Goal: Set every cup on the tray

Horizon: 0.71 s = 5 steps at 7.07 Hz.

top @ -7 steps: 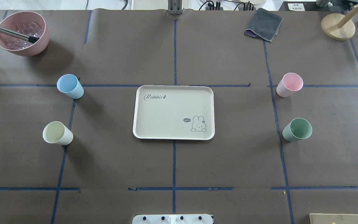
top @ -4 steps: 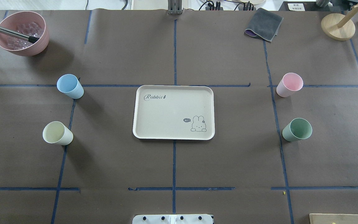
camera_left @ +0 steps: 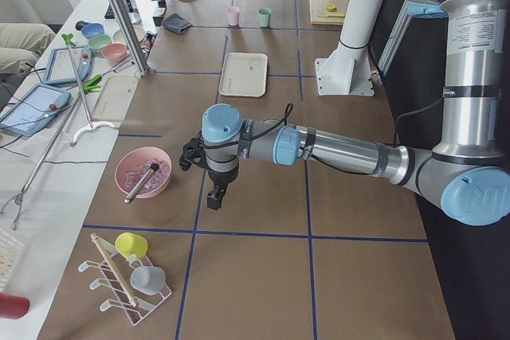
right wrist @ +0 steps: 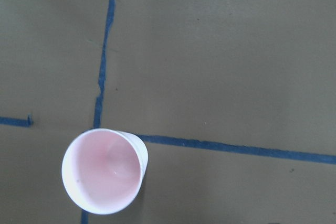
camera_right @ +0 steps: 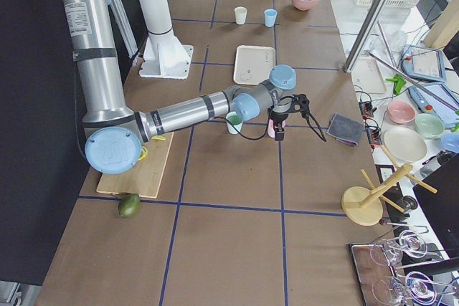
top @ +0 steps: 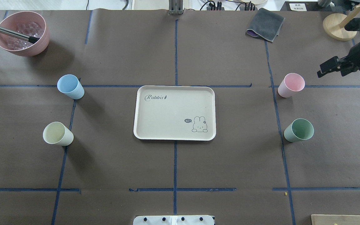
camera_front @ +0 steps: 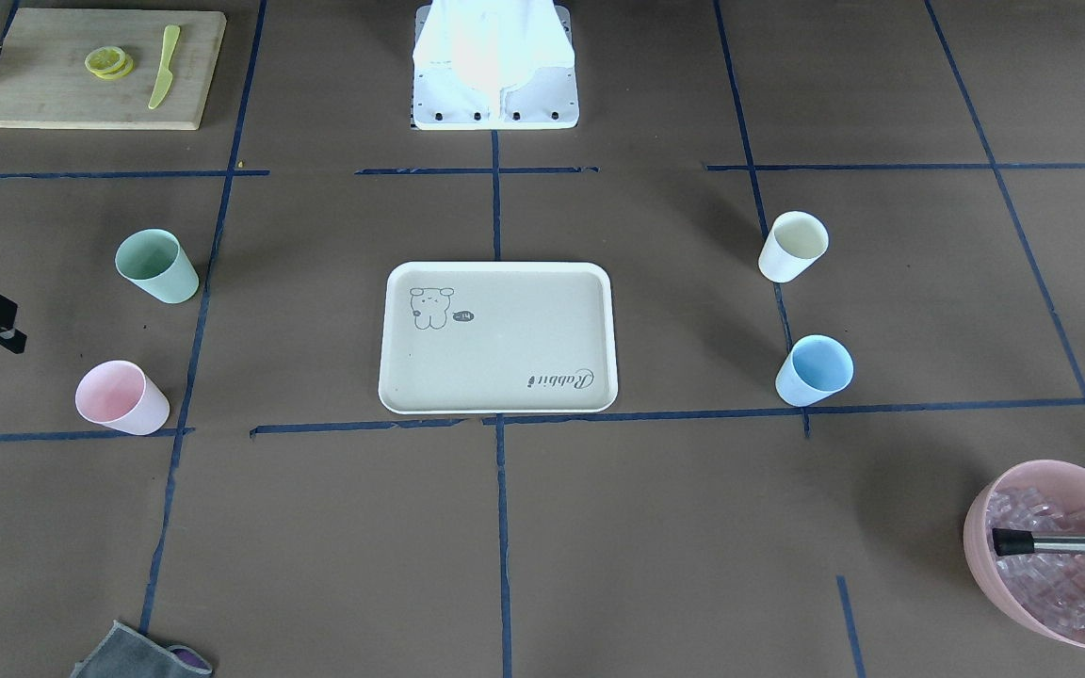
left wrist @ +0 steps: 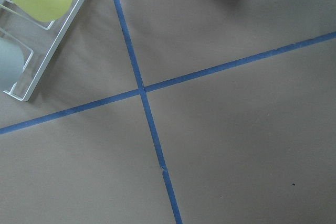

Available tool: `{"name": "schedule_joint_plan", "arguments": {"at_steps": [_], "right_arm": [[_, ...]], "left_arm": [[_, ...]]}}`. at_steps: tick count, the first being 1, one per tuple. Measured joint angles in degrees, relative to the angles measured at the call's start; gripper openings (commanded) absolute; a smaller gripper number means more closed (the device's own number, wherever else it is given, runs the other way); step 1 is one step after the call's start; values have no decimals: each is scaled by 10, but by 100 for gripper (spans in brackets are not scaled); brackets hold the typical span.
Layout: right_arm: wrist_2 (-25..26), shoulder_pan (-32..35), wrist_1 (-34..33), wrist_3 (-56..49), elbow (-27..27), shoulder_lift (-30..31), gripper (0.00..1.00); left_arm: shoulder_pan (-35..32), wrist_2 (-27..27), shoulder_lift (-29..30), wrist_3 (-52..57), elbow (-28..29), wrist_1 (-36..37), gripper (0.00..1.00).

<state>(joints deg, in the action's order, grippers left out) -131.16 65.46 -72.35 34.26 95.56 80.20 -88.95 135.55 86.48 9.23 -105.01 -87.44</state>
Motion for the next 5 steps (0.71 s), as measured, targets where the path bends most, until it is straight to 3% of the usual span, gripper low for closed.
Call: {"name": "schedule_joint_plan", "arguments": {"at_steps": [3, 5], "right_arm": [[35, -51, 84, 49, -55, -9, 97], [43, -61, 88, 52, -62, -10, 86]], "left_arm": [[1, 3, 0, 0, 0, 0, 100], [1, 3, 0, 1, 0, 0, 100]]}}
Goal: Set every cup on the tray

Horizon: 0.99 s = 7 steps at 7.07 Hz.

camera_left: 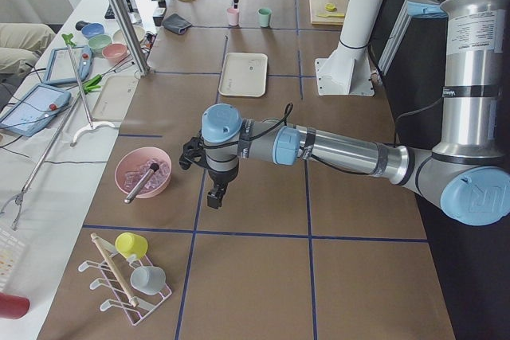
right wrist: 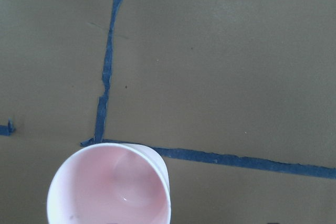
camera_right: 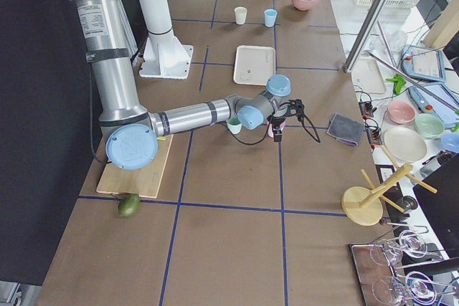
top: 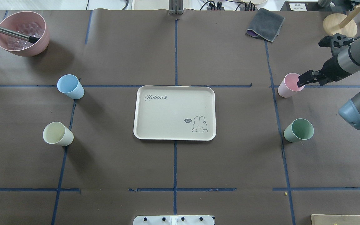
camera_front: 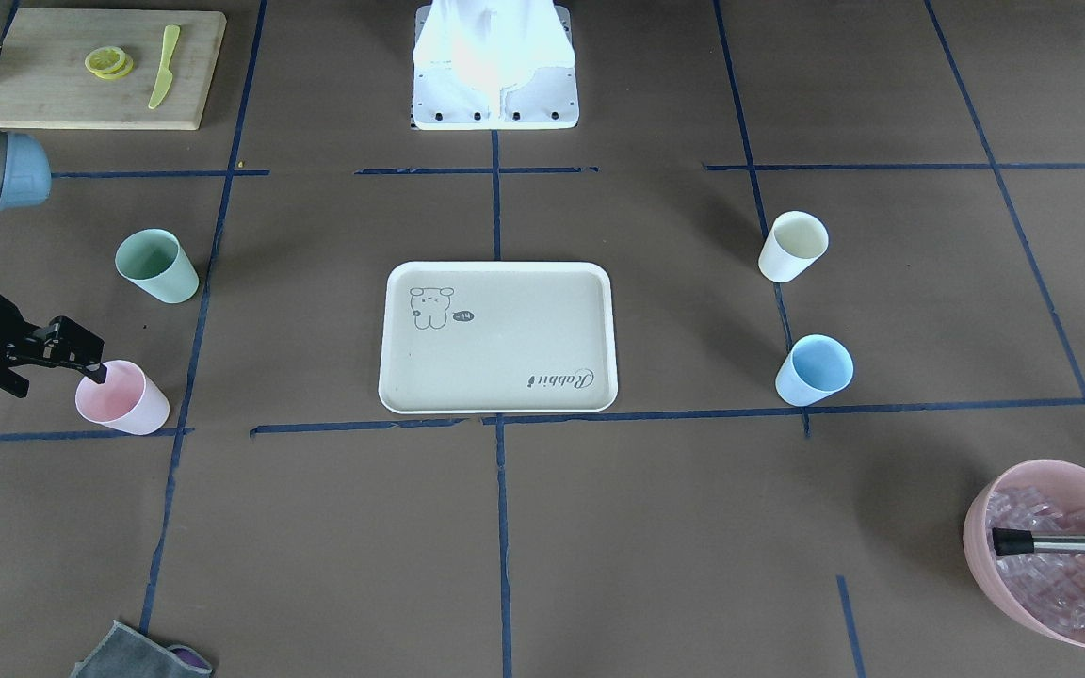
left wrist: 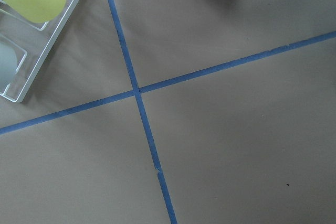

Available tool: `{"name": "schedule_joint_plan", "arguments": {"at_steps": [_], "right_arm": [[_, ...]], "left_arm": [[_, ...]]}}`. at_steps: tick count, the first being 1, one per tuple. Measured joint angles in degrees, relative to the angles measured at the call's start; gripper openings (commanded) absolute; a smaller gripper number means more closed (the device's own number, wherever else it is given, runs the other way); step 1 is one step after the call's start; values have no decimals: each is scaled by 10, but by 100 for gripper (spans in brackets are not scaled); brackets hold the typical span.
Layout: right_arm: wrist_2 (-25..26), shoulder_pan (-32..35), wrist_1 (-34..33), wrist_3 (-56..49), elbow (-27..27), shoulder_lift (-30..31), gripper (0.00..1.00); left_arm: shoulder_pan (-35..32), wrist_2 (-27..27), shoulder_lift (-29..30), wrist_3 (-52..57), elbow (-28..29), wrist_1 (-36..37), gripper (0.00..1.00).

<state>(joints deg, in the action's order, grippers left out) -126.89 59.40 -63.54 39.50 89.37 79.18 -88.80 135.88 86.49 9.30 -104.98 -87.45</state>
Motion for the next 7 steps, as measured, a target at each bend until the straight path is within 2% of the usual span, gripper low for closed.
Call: {"name": "schedule_joint_plan", "arguments": {"at_steps": [1, 4, 5, 7], "right_arm": [[3, -5, 0, 2, -4, -5, 76], [8, -11, 0, 0, -26, -21, 13], [8, -11, 1, 1, -27, -22, 7], [8, -12, 0, 4, -25, -27, 1]], "left_arm": [[0, 0, 0, 0, 1, 0, 100], [2, 0, 0, 0, 1, -1, 100], [3, 0, 0, 0, 1, -1, 100], [4, 0, 0, 0, 1, -1, 100]]}}
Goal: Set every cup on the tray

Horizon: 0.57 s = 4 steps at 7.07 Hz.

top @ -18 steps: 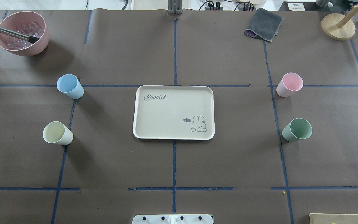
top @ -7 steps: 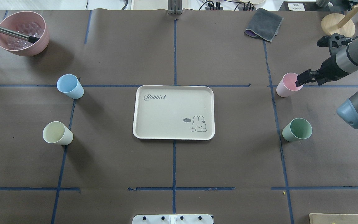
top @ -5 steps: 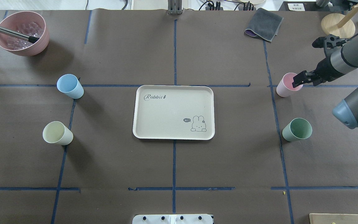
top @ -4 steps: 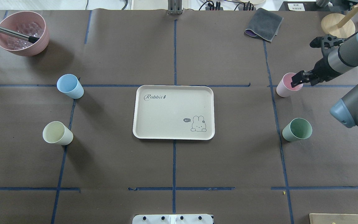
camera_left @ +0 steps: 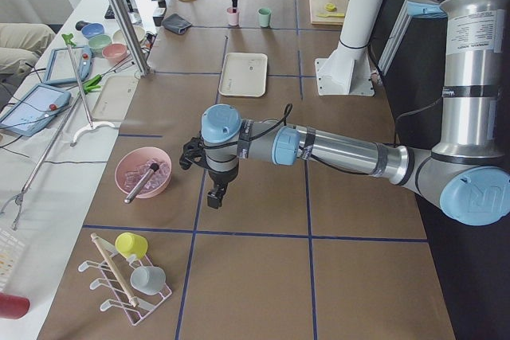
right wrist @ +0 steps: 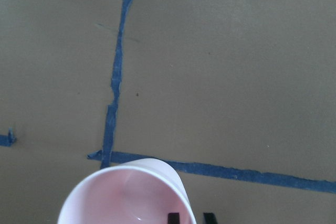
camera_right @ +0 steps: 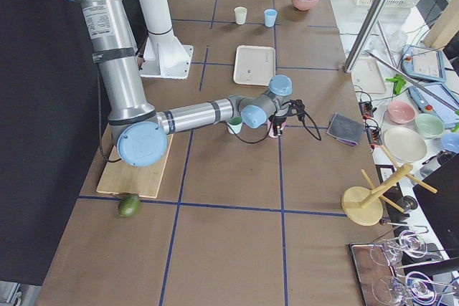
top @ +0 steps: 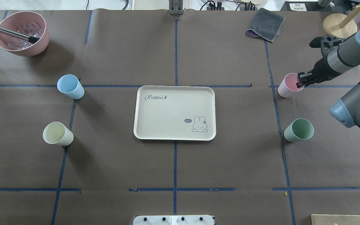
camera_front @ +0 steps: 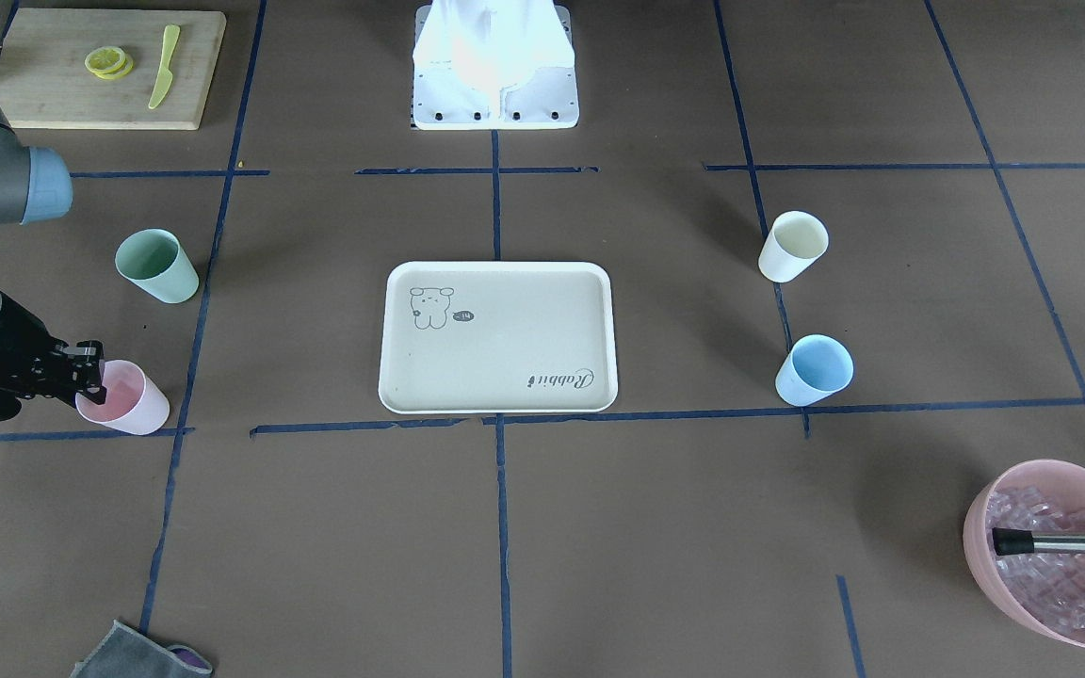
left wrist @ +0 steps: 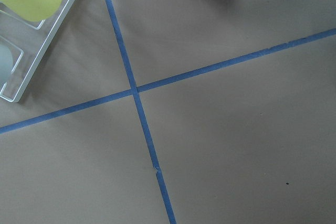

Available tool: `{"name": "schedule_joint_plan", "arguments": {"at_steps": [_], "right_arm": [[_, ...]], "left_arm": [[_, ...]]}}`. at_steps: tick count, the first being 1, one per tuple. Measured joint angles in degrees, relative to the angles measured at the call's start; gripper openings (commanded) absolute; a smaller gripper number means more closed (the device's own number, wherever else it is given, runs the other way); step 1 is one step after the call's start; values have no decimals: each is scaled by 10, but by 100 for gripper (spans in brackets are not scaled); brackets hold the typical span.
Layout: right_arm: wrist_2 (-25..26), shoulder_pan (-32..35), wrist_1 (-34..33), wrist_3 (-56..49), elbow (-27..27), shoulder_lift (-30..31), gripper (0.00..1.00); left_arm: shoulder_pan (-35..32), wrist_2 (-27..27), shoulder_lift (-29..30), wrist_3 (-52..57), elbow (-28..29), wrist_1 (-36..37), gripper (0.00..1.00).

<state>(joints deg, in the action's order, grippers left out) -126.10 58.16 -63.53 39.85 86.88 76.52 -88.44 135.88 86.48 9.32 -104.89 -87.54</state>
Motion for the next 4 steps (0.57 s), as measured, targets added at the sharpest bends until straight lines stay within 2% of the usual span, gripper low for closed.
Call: {"name": "schedule_joint_plan", "arguments": {"at_steps": [2, 4], "right_arm": [[-3, -2, -5, 22, 8, -15, 0], [-3, -31, -11, 120, 23, -53, 0]], "left_arm": [[0, 0, 0, 0, 0, 0, 100], [0, 0, 0, 0, 1, 0, 100]]}}
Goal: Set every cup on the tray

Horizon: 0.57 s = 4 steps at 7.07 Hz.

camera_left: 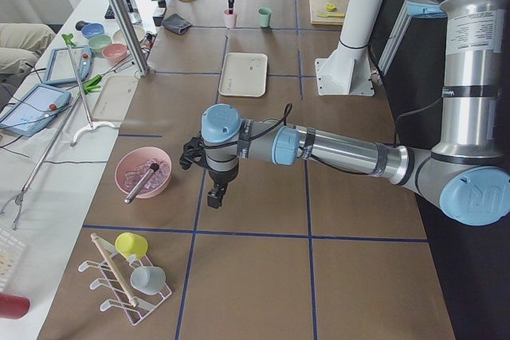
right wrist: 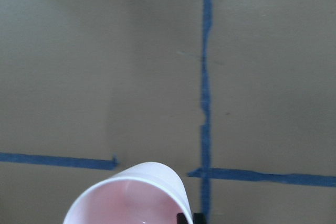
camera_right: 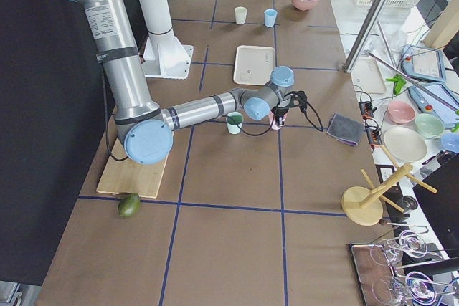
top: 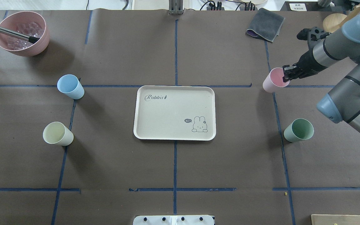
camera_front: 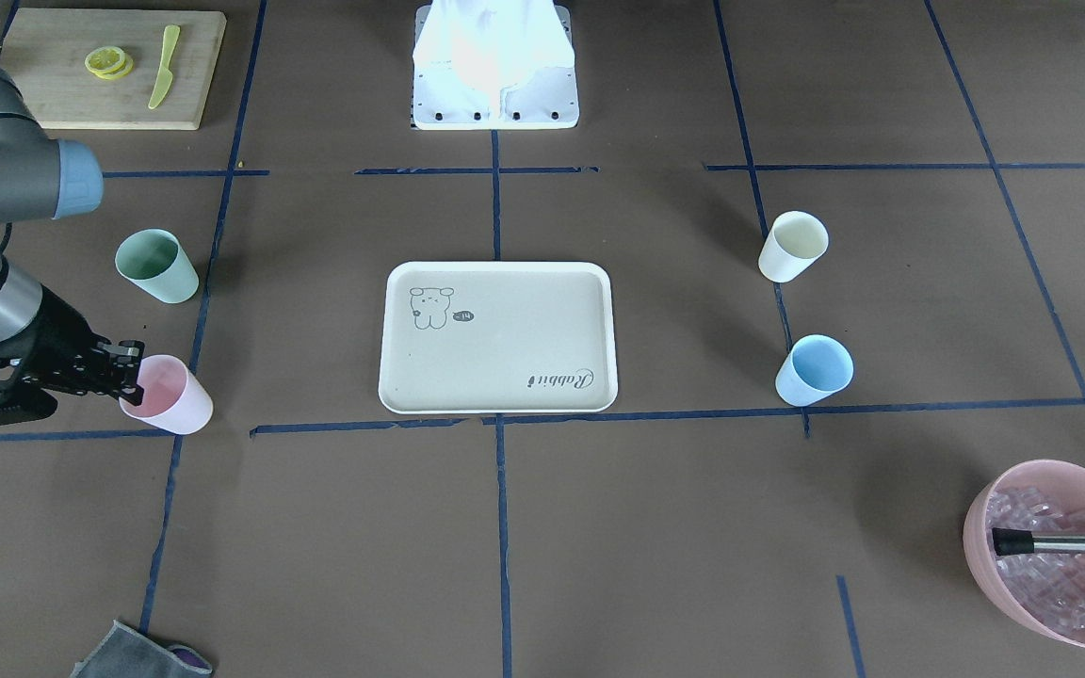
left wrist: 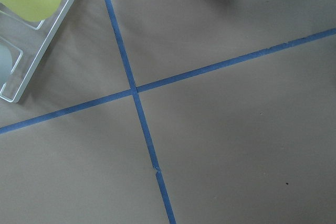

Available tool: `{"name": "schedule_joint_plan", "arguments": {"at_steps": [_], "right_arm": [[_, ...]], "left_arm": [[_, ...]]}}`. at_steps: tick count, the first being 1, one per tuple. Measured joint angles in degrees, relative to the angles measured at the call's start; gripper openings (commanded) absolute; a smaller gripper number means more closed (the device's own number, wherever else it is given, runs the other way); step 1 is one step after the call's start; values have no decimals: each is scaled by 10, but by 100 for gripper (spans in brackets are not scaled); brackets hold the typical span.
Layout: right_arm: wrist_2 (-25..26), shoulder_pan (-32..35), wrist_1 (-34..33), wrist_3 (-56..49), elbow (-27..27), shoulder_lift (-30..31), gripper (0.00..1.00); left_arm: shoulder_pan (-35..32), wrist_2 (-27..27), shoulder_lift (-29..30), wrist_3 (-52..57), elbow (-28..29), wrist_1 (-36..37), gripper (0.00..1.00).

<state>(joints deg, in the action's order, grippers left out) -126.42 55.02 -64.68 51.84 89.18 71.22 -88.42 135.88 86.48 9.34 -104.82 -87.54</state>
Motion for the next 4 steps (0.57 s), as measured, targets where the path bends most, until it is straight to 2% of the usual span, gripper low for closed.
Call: {"name": "schedule_joint_plan", "arguments": {"at_steps": [2, 4], "right_arm": [[25, -57, -41, 133, 3, -71, 0], [78, -113, -108, 237, 2, -140, 1]], "left_arm": [[0, 0, 0, 0, 2, 0, 100], [1, 0, 0, 1, 3, 0, 100]]}}
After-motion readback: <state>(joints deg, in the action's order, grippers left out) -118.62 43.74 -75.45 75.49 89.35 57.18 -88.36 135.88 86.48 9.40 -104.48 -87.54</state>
